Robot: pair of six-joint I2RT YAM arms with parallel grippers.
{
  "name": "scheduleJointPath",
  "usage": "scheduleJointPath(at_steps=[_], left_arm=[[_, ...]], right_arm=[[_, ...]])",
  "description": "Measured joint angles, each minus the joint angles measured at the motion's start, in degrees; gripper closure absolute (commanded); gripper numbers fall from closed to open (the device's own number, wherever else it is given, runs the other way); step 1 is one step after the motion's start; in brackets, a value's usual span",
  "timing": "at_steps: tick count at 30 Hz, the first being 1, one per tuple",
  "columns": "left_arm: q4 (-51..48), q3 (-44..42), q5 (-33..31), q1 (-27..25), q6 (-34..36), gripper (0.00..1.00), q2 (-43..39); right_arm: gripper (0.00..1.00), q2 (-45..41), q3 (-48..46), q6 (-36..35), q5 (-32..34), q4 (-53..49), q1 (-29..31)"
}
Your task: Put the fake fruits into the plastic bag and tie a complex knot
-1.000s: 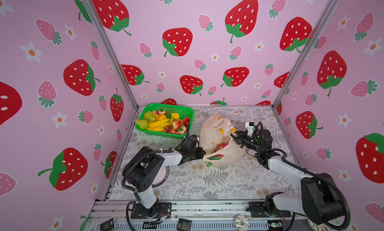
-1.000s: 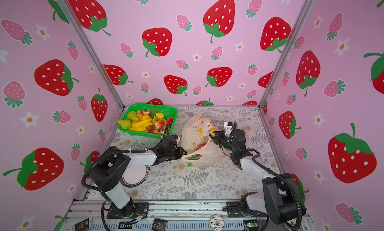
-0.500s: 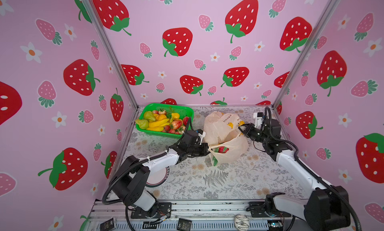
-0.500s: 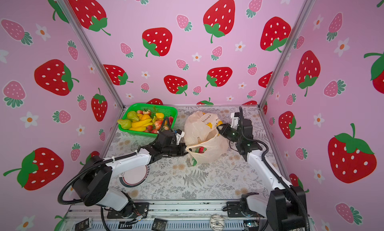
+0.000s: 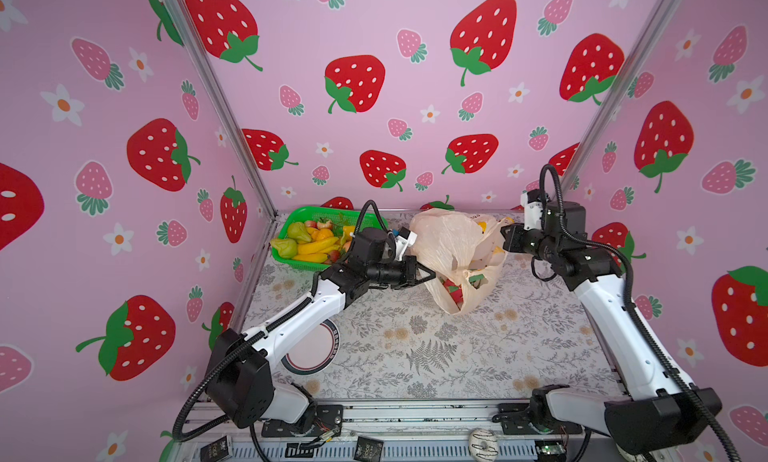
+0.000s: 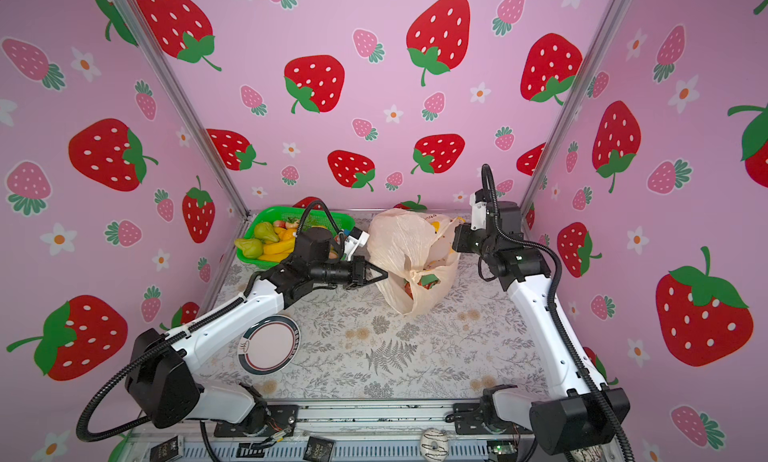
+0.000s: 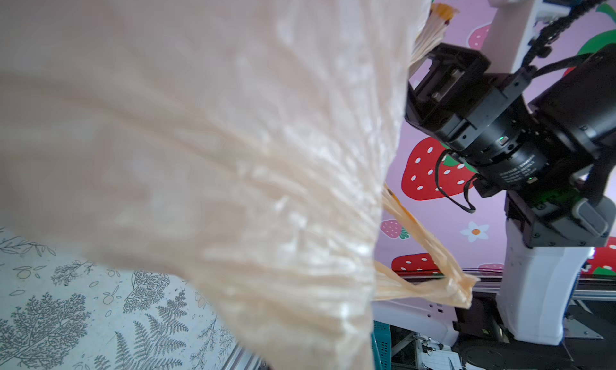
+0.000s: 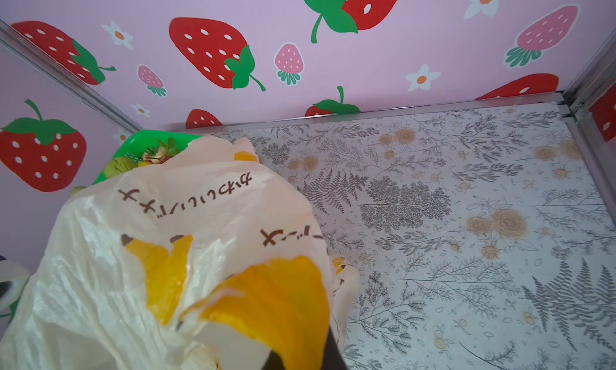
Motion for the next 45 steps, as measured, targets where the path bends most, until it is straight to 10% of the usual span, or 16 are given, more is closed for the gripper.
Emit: scheduleJointPath(at_steps=[21, 33, 45], left_arm=[[5.11, -4.52, 4.09, 1.95, -7.10, 0.99, 2.19], [1.14, -8.81, -3.63, 8.09, -1.68, 0.61, 2.89], [-12.90, -8.90, -24.83, 7.13, 11.87, 0.35, -10.32]], right_arm=[[0.93, 1.03, 12.20, -6.60, 1.46, -12.26, 0.00], [0.93, 7.15, -2.82, -3.56, -12.31, 2.27, 0.00], [0.93, 7.56, -7.32, -0.74, -22.75, 13.55, 0.00]])
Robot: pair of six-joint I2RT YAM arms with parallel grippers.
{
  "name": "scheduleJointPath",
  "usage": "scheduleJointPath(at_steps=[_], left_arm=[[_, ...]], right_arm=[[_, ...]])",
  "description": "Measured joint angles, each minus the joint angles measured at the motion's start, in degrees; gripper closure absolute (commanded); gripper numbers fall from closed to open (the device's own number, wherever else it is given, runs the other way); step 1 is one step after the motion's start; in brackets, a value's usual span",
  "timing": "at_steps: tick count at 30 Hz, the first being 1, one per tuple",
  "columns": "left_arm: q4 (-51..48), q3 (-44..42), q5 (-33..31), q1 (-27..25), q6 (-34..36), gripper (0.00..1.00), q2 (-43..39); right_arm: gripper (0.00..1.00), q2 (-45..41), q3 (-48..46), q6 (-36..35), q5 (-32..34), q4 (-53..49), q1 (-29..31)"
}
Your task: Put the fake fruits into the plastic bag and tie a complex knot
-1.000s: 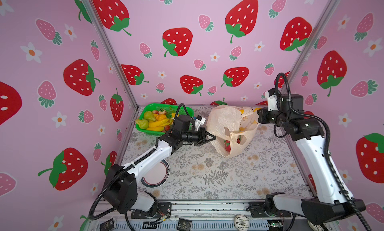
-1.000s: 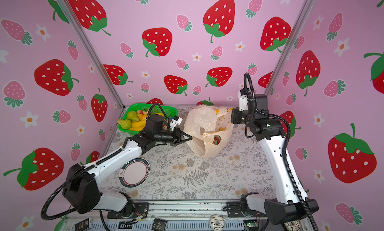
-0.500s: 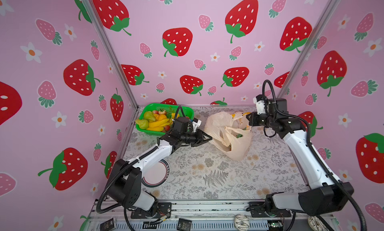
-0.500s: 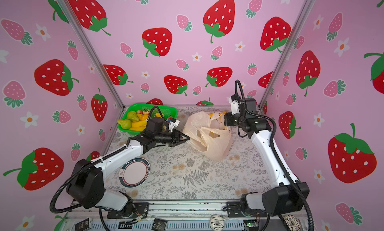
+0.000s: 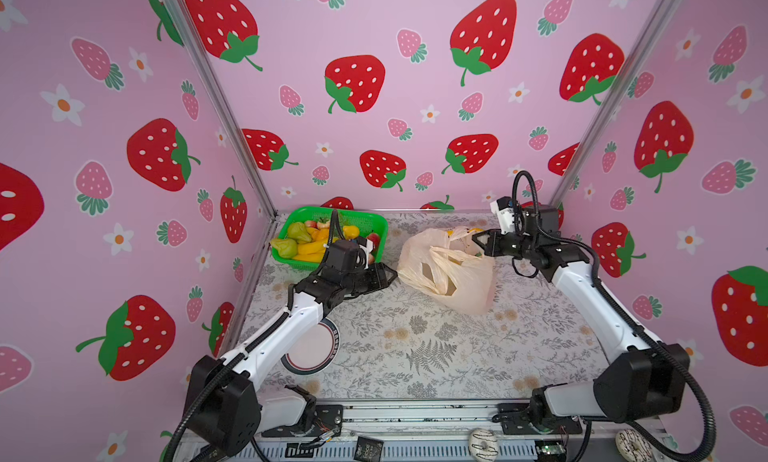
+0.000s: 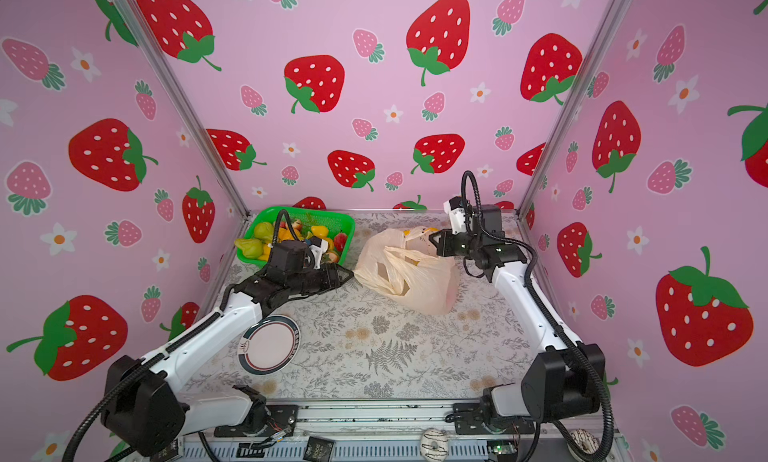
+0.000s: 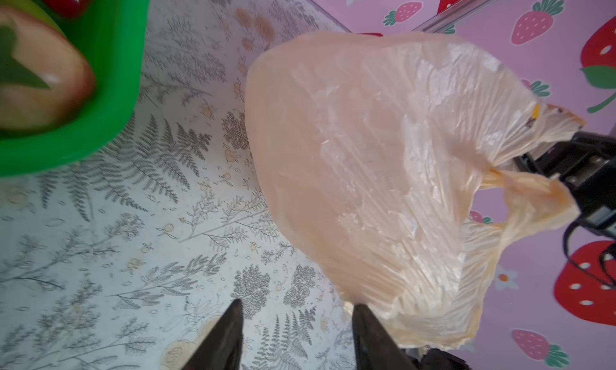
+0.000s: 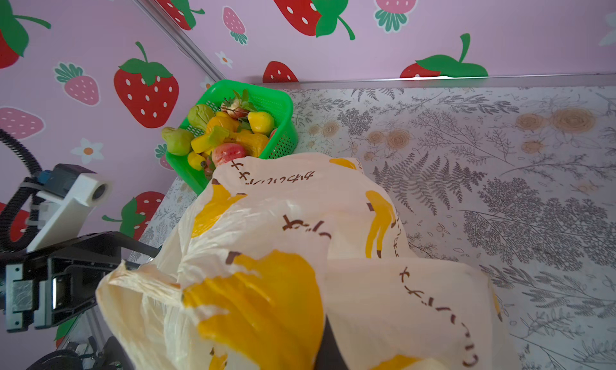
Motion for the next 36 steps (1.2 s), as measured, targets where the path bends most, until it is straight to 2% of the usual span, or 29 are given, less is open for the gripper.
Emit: scheduleJointPath(at_steps=[2, 3, 7, 10, 14, 19, 22, 24, 29, 36], left_arm=[[-2.12, 1.77, -6.29, -3.82, 3.54, 0.23, -1.68], [-3.08, 3.08, -9.68, -6.54, 5.64, 0.21, -2.08], [-5.75, 8.66, -20.94, -15.78, 15.10, 0.16, -1.40], [-7.13, 12.04, -26.88, -20.02, 21.88, 0.14, 0.46], [-9.53, 14.84, -29.14, -22.10, 27.12, 0.12, 3.54], [-11.23, 16.06, -28.98, -22.80, 27.58, 0.09, 6.05], [-12.28, 16.13, -28.96, -21.31, 25.46, 0.10, 6.34], [-12.44, 16.13, -27.76, -18.32, 23.45, 0.11, 5.95], [-10.93, 14.05, -22.97, -6.99, 17.31, 0.12, 1.60], [-8.90, 13.53, -19.47, 3.89, 11.87, 0.13, 1.14]], right_arm=[[0.93, -0.07, -0.61, 0.22, -0.90, 0.92, 0.00], [0.93, -0.13, -0.79, 0.22, -1.18, 1.25, 0.00], [0.92, -0.76, -0.92, 0.20, -2.10, 1.99, 0.00], [0.93, -1.51, -0.92, 0.20, -2.58, 2.27, 0.00], [0.92, -1.88, -0.94, 0.42, -2.62, 2.54, 0.00], [0.92, -2.32, -2.64, 2.49, -1.81, 5.09, 0.00], [0.93, -2.51, -4.31, 4.52, -1.29, 7.48, 0.00], [0.93, -2.38, -4.79, 5.84, -0.87, 8.46, 0.00], [0.93, 0.68, -3.15, 7.21, 0.17, 10.60, 0.02], [0.94, 9.14, 2.40, 7.41, 4.63, 10.32, -3.50]])
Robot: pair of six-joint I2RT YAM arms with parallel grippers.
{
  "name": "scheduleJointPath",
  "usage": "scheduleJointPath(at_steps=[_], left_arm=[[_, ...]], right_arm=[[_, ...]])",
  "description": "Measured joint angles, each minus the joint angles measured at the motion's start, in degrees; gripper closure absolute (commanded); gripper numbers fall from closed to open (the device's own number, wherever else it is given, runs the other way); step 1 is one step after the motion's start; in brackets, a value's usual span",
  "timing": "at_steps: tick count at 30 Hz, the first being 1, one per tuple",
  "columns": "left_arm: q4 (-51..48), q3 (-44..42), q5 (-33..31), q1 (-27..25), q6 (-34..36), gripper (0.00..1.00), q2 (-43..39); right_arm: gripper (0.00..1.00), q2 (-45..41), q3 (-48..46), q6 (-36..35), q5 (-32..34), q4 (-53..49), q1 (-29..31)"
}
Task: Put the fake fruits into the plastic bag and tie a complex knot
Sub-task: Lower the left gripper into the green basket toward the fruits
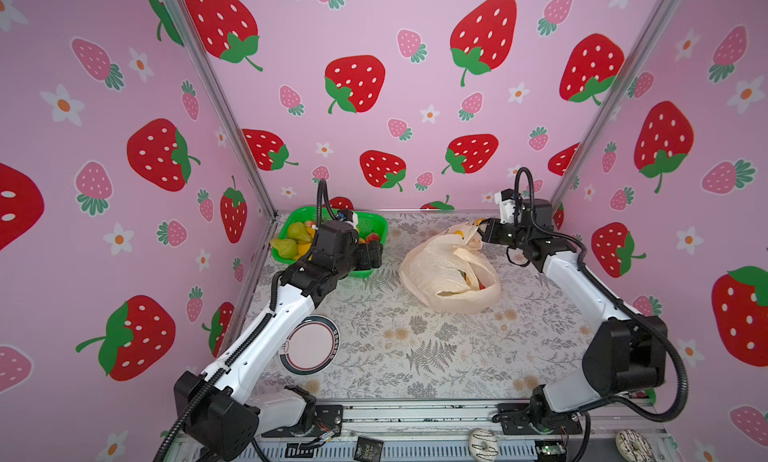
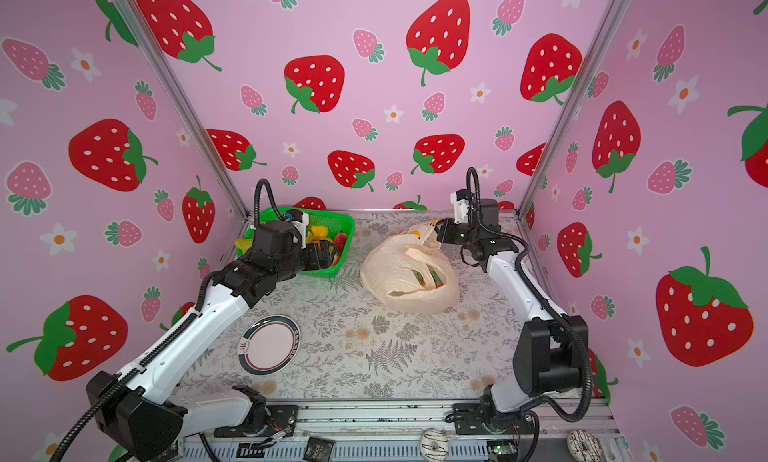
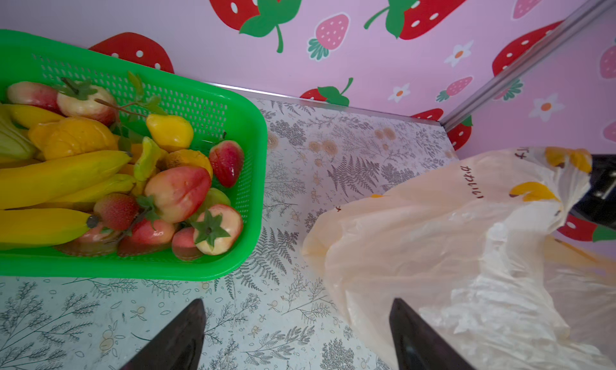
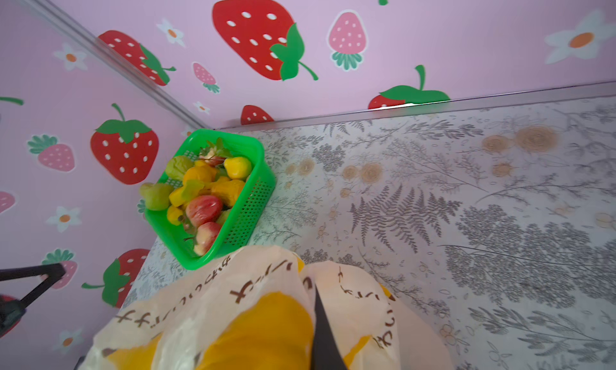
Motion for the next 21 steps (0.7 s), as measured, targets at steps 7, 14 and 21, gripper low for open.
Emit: scheduleJointPath(at_steps=[7, 14, 21], left_arm=[[0.44, 1.11, -0.07, 8.13, -2.23, 0.14, 8.63], [1.38, 4.72, 1.49, 12.83, -2.82, 0.10, 21.44], [2.58, 9.31, 4.63, 16.02, -1.97, 0.15, 29.55]], right_arm=[[0.93, -0.44, -0.09, 0.48, 3.69, -0.44, -2.71], [0.94, -5.35, -3.32, 1.42, 3.96, 0.57, -2.67], [0.93, -6.08, -4.55, 1.46, 3.76, 0.92, -2.67]])
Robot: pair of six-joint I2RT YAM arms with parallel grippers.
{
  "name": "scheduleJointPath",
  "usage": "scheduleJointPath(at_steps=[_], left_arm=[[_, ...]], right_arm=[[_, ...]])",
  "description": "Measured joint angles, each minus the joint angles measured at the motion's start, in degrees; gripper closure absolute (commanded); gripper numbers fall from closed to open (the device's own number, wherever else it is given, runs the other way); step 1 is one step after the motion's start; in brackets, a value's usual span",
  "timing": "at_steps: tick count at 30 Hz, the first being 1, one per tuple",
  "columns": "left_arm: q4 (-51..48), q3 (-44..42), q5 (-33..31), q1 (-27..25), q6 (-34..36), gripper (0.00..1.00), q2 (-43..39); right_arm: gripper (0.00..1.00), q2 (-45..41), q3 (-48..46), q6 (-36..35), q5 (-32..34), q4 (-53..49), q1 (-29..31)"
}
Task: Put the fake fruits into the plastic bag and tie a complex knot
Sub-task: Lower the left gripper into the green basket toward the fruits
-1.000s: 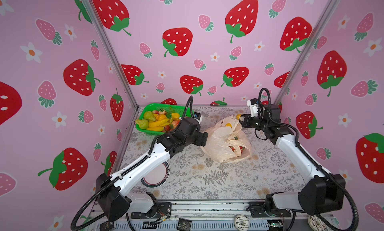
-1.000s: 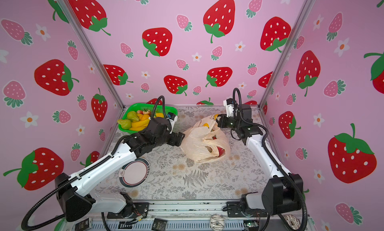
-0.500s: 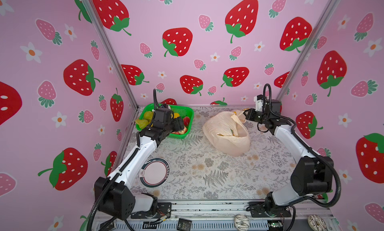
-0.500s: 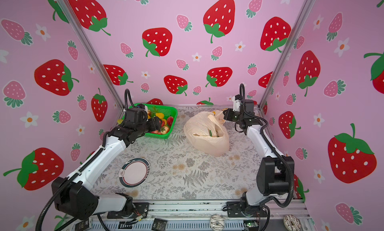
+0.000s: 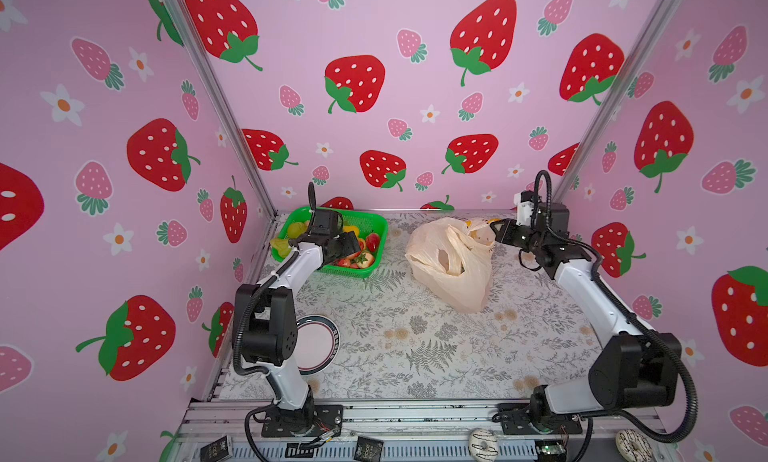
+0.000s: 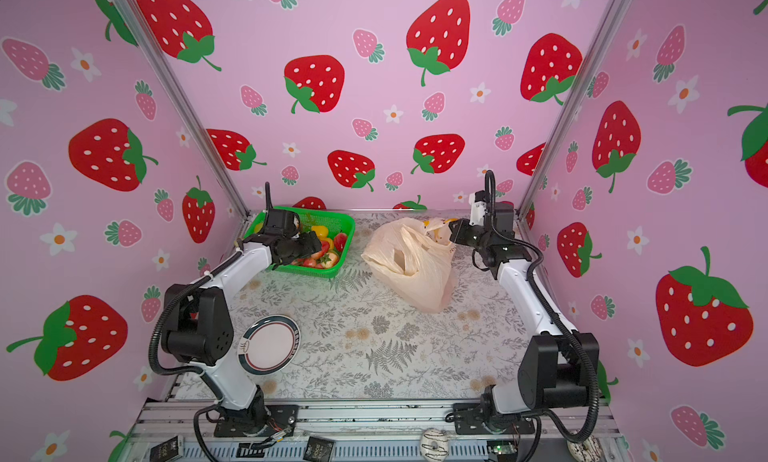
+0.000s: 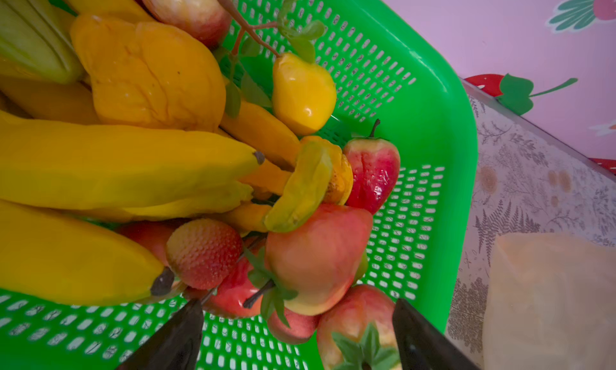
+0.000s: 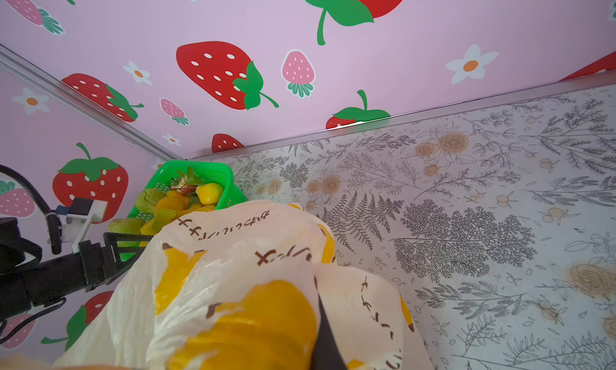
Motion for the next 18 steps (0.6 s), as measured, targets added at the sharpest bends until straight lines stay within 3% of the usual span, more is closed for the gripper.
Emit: scheduleJointPath(at_steps=[8, 18], left_arm=[[-0.68, 10.38, 1.01, 1.25, 3.02, 0.38, 6.36], [-3.98, 16.46, 3.93, 1.25, 5.07, 0.51, 11.56]], right_arm=[[0.93, 0.00, -0.52, 0.15, -0.81, 0.39, 0.00], [0.93, 0.02, -0.98, 0.11, -0.98, 0.85, 0.00]])
